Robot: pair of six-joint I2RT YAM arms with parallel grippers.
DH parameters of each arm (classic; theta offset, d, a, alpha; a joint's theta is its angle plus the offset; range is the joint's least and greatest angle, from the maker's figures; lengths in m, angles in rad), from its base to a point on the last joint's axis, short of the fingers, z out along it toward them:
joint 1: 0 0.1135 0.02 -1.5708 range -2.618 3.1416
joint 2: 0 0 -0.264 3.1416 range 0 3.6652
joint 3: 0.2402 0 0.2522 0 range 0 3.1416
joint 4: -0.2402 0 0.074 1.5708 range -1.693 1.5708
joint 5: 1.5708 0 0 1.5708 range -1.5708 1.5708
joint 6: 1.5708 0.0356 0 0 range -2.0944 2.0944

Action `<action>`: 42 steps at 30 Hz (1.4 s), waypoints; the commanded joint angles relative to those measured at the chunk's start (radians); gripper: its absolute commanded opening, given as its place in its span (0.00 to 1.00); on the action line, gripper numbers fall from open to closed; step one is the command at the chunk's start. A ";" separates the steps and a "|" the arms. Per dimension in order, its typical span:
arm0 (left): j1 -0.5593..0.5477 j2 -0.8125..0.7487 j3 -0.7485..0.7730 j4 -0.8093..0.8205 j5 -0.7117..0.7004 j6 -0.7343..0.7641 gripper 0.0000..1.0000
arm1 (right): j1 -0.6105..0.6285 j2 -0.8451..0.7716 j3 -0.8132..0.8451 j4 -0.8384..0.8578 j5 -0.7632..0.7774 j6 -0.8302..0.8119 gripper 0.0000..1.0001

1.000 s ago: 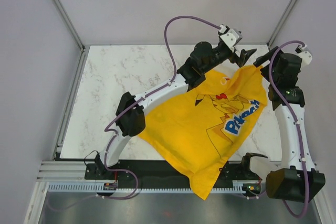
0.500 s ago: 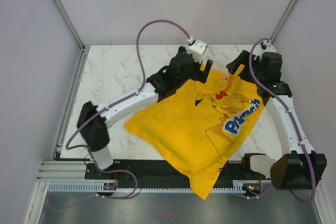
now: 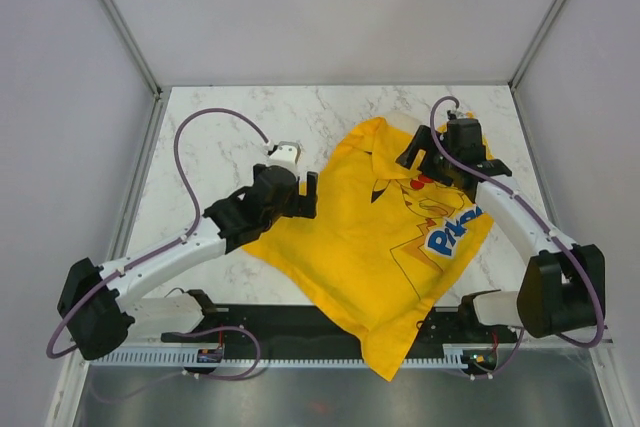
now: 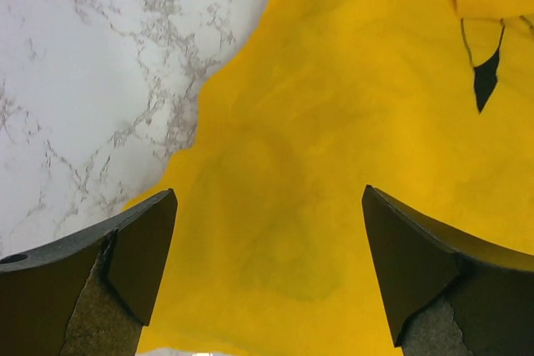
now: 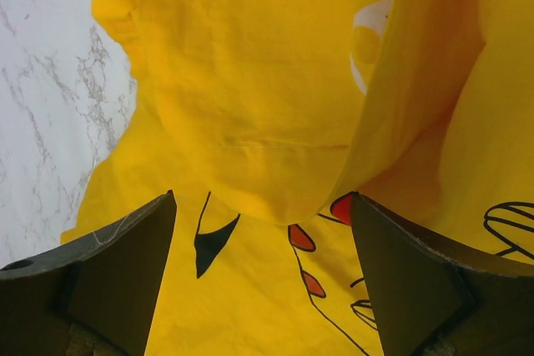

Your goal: Put the pillow into the pillowcase

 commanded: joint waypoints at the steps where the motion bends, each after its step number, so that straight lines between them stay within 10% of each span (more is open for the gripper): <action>1: 0.007 -0.060 -0.039 -0.003 -0.043 -0.075 1.00 | 0.006 0.026 0.008 0.057 0.089 0.058 0.93; 8: 0.022 -0.083 -0.067 -0.014 -0.062 -0.063 1.00 | 0.009 0.118 0.034 0.048 0.178 0.090 0.84; 14: 0.039 -0.083 -0.052 -0.014 -0.061 -0.037 1.00 | 0.001 0.206 0.115 0.087 0.231 0.121 0.00; 15: 0.041 -0.082 -0.053 -0.014 -0.062 -0.026 1.00 | -0.011 0.238 0.180 0.087 0.226 0.124 0.00; 25: 0.053 -0.117 -0.081 -0.017 -0.072 -0.011 1.00 | -0.174 0.573 0.674 0.057 0.281 0.231 0.04; 27: 0.056 -0.122 -0.088 -0.021 -0.073 -0.011 1.00 | -0.220 0.651 0.767 0.054 0.283 0.239 0.31; 29: 0.056 -0.123 -0.093 -0.035 -0.073 -0.014 1.00 | -0.223 0.685 0.823 0.051 0.297 0.221 0.89; 30: 0.058 -0.125 -0.094 -0.041 -0.075 -0.021 1.00 | -0.226 0.687 0.836 0.050 0.297 0.204 0.97; 42: 0.197 -0.169 -0.280 -0.014 0.192 -0.234 1.00 | -0.318 0.276 0.302 0.018 0.355 0.018 0.91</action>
